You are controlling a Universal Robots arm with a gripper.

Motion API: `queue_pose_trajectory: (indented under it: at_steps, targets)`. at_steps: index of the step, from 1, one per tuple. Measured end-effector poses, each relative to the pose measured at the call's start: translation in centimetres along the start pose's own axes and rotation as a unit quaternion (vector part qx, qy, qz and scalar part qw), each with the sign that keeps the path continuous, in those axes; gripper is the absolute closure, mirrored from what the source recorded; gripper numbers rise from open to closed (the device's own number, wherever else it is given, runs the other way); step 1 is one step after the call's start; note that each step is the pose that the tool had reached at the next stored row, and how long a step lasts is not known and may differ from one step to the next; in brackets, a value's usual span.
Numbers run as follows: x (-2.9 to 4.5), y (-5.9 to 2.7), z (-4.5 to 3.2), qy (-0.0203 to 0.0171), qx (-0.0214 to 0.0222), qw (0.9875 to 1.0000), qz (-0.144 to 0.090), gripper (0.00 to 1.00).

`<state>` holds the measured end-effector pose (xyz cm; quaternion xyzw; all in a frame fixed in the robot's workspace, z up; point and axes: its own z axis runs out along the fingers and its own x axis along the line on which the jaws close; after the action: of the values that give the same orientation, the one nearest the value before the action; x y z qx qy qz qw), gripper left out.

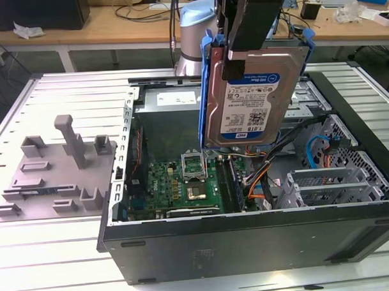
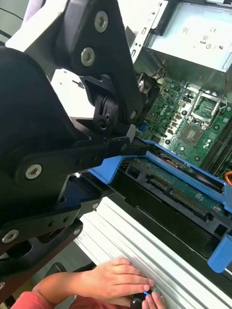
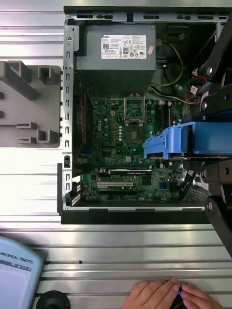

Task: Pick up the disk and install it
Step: 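Insert the disk into the insertion slot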

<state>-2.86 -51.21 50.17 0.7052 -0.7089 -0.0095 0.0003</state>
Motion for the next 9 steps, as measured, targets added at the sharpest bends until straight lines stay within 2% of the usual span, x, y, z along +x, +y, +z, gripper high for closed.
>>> queue_pose_trajectory:
  at_steps: [2,6,9]
  targets:
    - [0.35,-0.03,-0.01,-0.0034,0.0,1.0,0.0,0.63]
    - [0.87,-0.23,-0.01,-0.0079,0.0,1.0,0.0,0.63]
    - [1.23,-0.79,-0.03,-0.0106,0.0,0.9999,-0.001,0.63]
